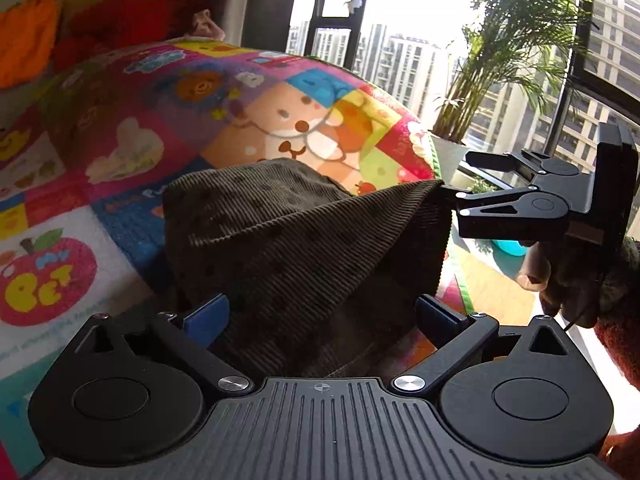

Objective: Fold clothes

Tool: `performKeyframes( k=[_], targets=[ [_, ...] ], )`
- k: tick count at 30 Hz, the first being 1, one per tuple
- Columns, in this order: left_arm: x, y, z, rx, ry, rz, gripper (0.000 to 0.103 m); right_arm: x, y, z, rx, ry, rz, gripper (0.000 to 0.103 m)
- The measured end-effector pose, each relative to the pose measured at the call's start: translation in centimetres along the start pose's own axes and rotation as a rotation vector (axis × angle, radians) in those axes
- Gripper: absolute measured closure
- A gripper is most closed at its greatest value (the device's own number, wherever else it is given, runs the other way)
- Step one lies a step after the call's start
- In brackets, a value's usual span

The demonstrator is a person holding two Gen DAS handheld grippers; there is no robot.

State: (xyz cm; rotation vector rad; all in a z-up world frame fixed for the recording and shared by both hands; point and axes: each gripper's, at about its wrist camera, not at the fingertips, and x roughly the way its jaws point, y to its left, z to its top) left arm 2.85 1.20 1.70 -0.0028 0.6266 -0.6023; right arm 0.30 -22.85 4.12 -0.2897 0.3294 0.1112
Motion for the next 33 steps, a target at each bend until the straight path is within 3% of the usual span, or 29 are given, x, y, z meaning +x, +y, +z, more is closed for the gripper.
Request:
performKeyframes(
  k=[1, 5, 7, 10, 15, 19, 22, 24, 28, 30, 32, 33],
  targets=[
    [0.1, 0.1, -0.1, -0.013, 0.005, 0.009, 0.001, -0.2, -0.8, 0.5, 0.031, -0.025, -0.027, 0.011],
    [-0.4, -1.3, -0.1, 0.052, -0.01, 0.021, 0.001, -1.8, -1.9, 1.3, 0.075, -0.082, 0.002, 0.01],
    [-0.6, -2.0, -0.2, 0.101, -0.012, 0.042, 0.0, -1.9, -1.5, 0.8, 0.033, -0.076, -0.009, 0.008],
    [-1.2, -1.3, -0.2, 0.085, -0.011, 0.051, 0.0, -1.6, -1.2, -1.4, 0.014, 0.002, 0.02, 0.007],
    [-2.1, 2.1, 1.6, -0.095, -0.053, -0.058, 0.0, -1.3, -2.5, -4.9, 0.085, 0.118, 0.072, 0.005],
    [-1.1, 2.7, 3.8, -0.146, -0.105, -0.167, 0.0, -1.8, -4.0, -4.0, 0.206, 0.073, 0.158, 0.0],
    [0.7, 1.5, 3.8, -0.098, -0.066, -0.185, 0.0, -1.3, -4.1, -2.4, 0.272, 0.027, 0.222, 0.0],
    [1.8, 0.4, 2.9, -0.029, -0.01, -0.102, 0.0, -0.7, -3.4, -1.7, 0.267, 0.013, 0.217, 0.0],
    [0.6, -1.3, -0.3, 0.195, -0.007, 0.124, 0.0, -0.2, -1.7, -1.5, 0.205, 0.004, 0.203, 0.0],
    [-0.2, -1.2, -1.7, 0.242, -0.005, 0.201, 0.0, -0.2, -1.0, -2.1, 0.175, 0.019, 0.206, 0.0],
    [-1.0, -0.5, -2.5, 0.223, -0.013, 0.229, 0.001, 0.0, -0.5, -2.9, 0.163, 0.044, 0.2, 0.0],
    [-1.4, 0.0, -2.7, 0.202, -0.017, 0.232, 0.012, 0.1, -0.4, -3.2, 0.169, 0.056, 0.197, 0.0]
  ],
)
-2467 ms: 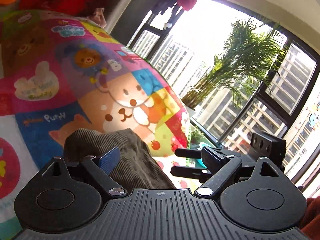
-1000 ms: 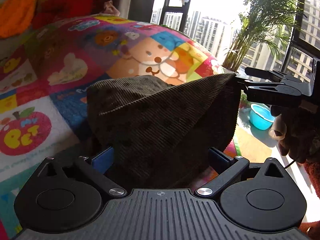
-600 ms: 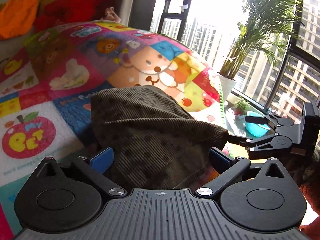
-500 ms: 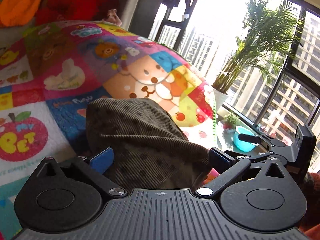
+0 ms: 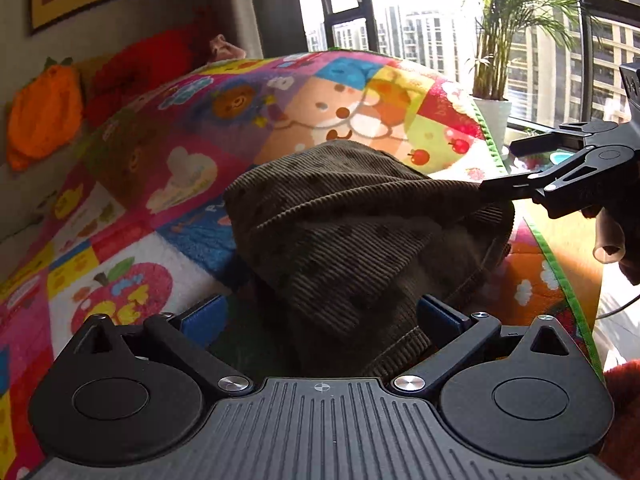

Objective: Fold clothes

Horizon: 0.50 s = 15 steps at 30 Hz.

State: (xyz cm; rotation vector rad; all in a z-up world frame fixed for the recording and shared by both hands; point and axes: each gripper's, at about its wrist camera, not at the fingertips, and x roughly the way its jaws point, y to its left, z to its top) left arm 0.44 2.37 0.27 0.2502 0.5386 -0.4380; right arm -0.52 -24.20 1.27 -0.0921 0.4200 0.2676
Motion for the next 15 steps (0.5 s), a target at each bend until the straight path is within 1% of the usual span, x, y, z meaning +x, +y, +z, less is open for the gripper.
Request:
performKeyframes(
  k=[1, 2, 3, 5, 6, 8, 9, 10, 11, 13, 14, 15],
  targets=[
    [-0.2, 0.4, -0.1, -0.023, 0.0, 0.0, 0.035, 0.0, -0.1, -0.3, 0.019, 0.007, -0.005, 0.0],
    [-0.4, 0.9, -0.1, -0.056, -0.002, -0.002, 0.042, 0.0, -0.2, -0.7, 0.037, 0.014, -0.01, 0.0],
    [-0.5, 1.3, -0.1, -0.083, -0.011, -0.013, 0.043, 0.0, -0.3, -1.0, 0.056, 0.021, -0.015, 0.0],
    [-0.6, 1.9, 0.0, -0.143, -0.008, -0.086, 0.043, -0.1, -0.4, -1.5, 0.095, 0.031, -0.021, 0.0],
    [-0.3, 2.5, 0.0, -0.218, 0.009, -0.15, 0.041, -0.2, -0.5, -1.8, 0.115, 0.035, -0.023, 0.0],
    [1.1, 4.1, -0.5, -0.442, 0.069, -0.292, 0.04, -0.4, -0.6, -2.3, 0.161, 0.047, -0.019, 0.0],
    [1.6, 4.6, -0.8, -0.52, 0.087, -0.331, 0.04, -0.5, -0.7, -2.6, 0.189, 0.055, -0.008, 0.0],
    [2.0, 5.0, -1.1, -0.577, 0.096, -0.349, 0.041, -0.6, -0.7, -2.9, 0.215, 0.064, 0.006, 0.0],
    [2.3, 5.2, -1.3, -0.616, 0.096, -0.347, 0.042, -0.8, -0.6, -3.3, 0.236, 0.072, 0.026, 0.0],
    [2.3, 5.1, -1.3, -0.654, 0.072, -0.338, 0.044, -1.0, -0.4, -3.9, 0.276, 0.092, 0.07, 0.0],
    [2.2, 5.0, -1.2, -0.669, 0.054, -0.346, 0.047, -1.0, -0.3, -4.2, 0.296, 0.104, 0.094, 0.0],
    [2.1, 5.0, -0.9, -0.679, 0.033, -0.358, 0.053, -1.0, -0.2, -4.5, 0.317, 0.119, 0.117, 0.0]
  ],
)
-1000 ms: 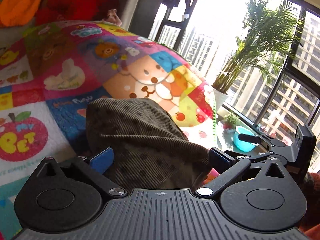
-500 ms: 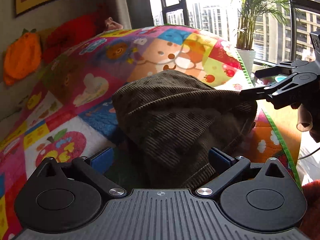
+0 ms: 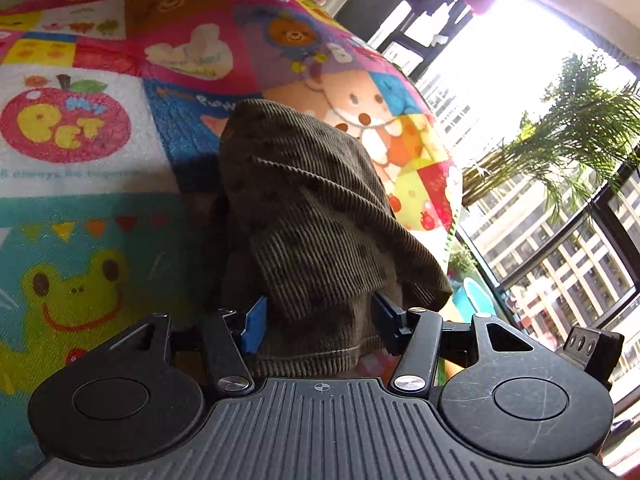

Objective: Fold clothes

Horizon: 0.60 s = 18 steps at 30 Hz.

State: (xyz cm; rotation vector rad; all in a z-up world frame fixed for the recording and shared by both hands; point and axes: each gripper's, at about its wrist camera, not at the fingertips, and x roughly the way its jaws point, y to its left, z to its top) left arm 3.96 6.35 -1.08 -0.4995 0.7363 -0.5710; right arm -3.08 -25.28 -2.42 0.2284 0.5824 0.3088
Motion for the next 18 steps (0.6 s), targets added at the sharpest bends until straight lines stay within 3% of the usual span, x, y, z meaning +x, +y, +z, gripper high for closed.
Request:
performKeyframes(
  k=[1, 3, 4, 7, 10, 15, 17, 18],
  targets=[
    [-0.1, -0.2, 0.2, -0.005, -0.016, -0.018, 0.061, 0.2, 0.0, -0.3, 0.02, 0.017, 0.02, 0.0],
    [0.0, -0.5, 0.7, -0.01, -0.029, -0.037, 0.066, 0.3, 0.3, -0.7, 0.031, 0.017, 0.026, 0.0],
    [0.1, -0.6, 0.9, -0.011, -0.031, -0.033, 0.077, 0.4, 0.5, -0.7, 0.024, 0.023, 0.019, 0.0],
    [0.3, 0.0, 1.0, -0.048, -0.03, -0.003, 0.095, 0.5, 1.1, -0.7, 0.027, 0.032, -0.009, 0.0],
    [-1.2, 0.8, 0.8, -0.081, -0.058, 0.023, 0.101, 0.6, 0.7, -0.4, 0.077, 0.04, -0.008, 0.0],
    [-4.2, 2.9, 0.1, -0.118, -0.092, 0.068, 0.102, 0.3, -0.7, -0.2, 0.139, 0.04, 0.058, 0.0],
    [-4.5, 3.7, -0.2, -0.165, -0.067, 0.003, 0.096, 0.3, -0.2, -0.3, 0.113, 0.039, 0.043, 0.0],
    [-4.3, 4.0, -0.3, -0.19, -0.061, -0.01, 0.086, 0.4, 0.1, -0.4, 0.098, 0.038, 0.032, 0.0]
  ],
)
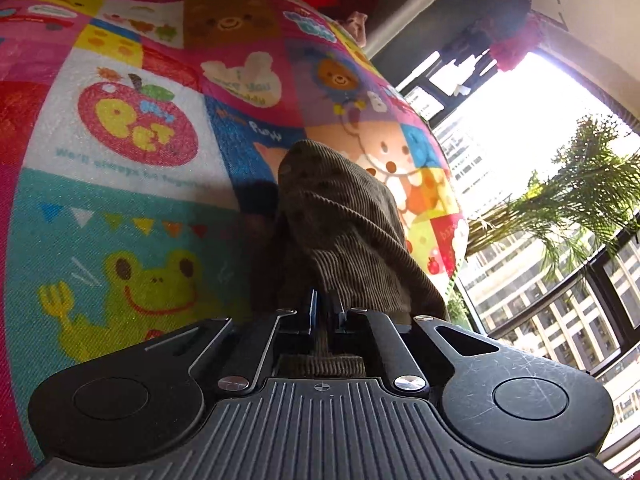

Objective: Fold clothes

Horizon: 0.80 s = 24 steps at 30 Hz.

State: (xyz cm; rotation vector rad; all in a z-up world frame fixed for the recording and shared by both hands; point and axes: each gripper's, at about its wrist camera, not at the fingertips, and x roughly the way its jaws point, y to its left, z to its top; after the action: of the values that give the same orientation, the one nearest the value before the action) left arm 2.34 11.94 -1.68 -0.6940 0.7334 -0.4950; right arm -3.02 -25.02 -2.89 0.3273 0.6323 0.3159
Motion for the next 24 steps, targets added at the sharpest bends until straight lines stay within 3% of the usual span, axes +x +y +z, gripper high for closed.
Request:
performKeyframes(
  k=[1, 3, 8, 9, 11, 12, 13, 17, 24],
  targets=[
    [0.3, 0.2, -0.1, -0.025, 0.003, -0.003, 0.065, 0.1, 0.3, -0.1, -0.013, -0.001, -0.013, 0.0],
    [1.0, 0.6, -0.3, -0.074, 0.009, -0.009, 0.048, 0.3, 0.9, -0.3, -0.039, -0.003, -0.038, 0.0],
    [3.5, 1.0, 0.2, -0.169, 0.02, -0.059, 0.034, 0.4, 1.4, -0.5, -0.091, 0.002, -0.058, 0.0],
    [3.9, 0.8, 0.3, -0.17, 0.017, -0.061, 0.036, 0.4, 1.4, -0.7, -0.103, 0.001, -0.06, 0.0],
    [4.2, 0.0, 0.5, -0.131, 0.0, -0.037, 0.054, 0.5, 1.8, -0.9, -0.131, -0.003, -0.075, 0.0],
    [3.9, -0.7, 0.5, -0.088, -0.014, -0.032, 0.085, 0.6, 2.0, -1.0, -0.146, -0.005, -0.084, 0.0],
    [3.5, -1.3, 0.5, -0.041, -0.028, -0.032, 0.097, 0.6, 2.1, -1.2, -0.162, -0.006, -0.093, 0.0],
    [1.5, -3.0, 0.4, 0.079, -0.06, -0.021, 0.098, 0.7, 2.5, -1.5, -0.197, -0.012, -0.11, 0.0],
    [1.3, -0.4, -1.5, 0.053, 0.013, 0.098, 0.098, 0.6, 2.5, -1.1, -0.207, 0.015, -0.093, 0.0]
  ],
)
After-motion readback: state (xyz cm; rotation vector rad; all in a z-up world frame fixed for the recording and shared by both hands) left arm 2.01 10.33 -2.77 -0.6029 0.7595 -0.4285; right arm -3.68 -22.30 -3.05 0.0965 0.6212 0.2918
